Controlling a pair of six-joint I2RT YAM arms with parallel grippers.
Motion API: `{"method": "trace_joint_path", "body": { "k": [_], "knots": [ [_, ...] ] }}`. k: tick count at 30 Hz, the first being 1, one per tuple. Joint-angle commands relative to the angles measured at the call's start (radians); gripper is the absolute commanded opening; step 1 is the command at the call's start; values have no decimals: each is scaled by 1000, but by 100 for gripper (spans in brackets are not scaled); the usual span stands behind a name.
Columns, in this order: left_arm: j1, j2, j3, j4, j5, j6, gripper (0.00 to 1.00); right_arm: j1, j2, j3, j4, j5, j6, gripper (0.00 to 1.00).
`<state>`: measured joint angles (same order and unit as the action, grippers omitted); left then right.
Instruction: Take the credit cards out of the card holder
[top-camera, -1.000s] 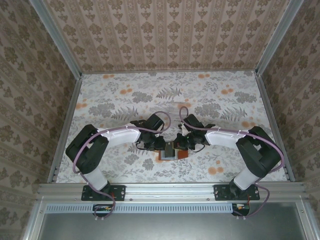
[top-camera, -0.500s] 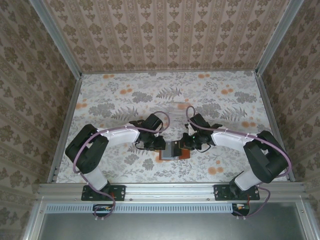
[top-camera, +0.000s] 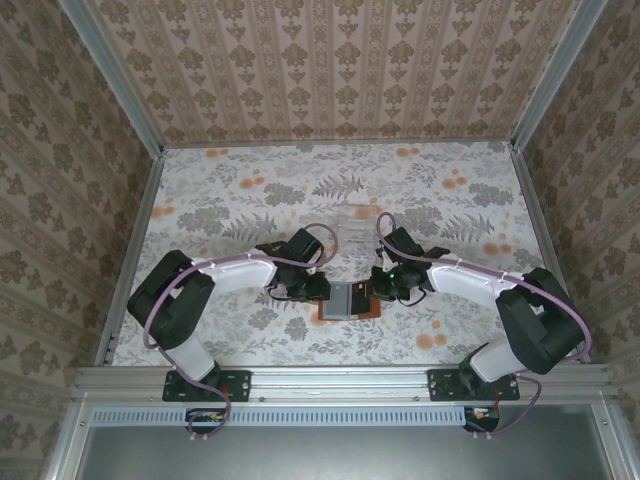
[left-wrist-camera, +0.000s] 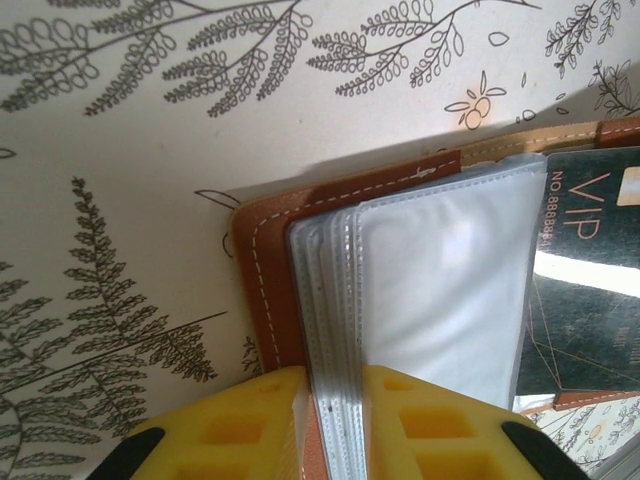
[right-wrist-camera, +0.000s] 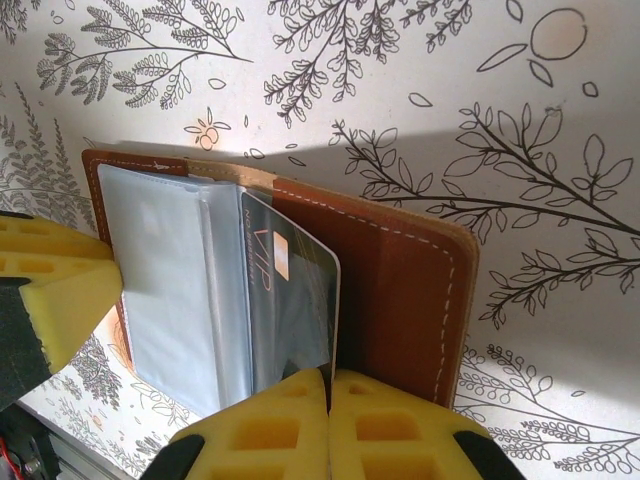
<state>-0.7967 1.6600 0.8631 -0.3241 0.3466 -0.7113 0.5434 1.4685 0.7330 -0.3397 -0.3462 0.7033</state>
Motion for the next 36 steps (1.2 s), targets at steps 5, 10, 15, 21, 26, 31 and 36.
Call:
{"method": "trace_joint_path", "body": {
  "k": [5, 10, 15, 21, 26, 31, 36],
  "knots": [
    [27, -33, -56, -94, -72, 3, 22, 19, 27, 11, 46, -56, 34, 8],
    [33, -93, -55, -99, -64, -1, 23, 44, 50, 34, 71, -73, 56, 14],
    [30, -126, -46, -95, -45, -6, 24, 52, 48, 31, 85, -78, 71, 16],
    [15, -122, -30, -84, -28, -9, 24, 55, 68, 27, 108, -100, 76, 17],
    [-2, -96, -21, -62, -12, -10, 26, 59, 84, 35, 114, -101, 81, 16],
    [-13, -66, -18, -50, -14, -12, 26, 61, 68, 39, 92, -76, 78, 11],
    [-12, -56, -19, -65, -34, -6, 26, 61, 6, 53, 29, -37, 51, 10]
  ]
}}
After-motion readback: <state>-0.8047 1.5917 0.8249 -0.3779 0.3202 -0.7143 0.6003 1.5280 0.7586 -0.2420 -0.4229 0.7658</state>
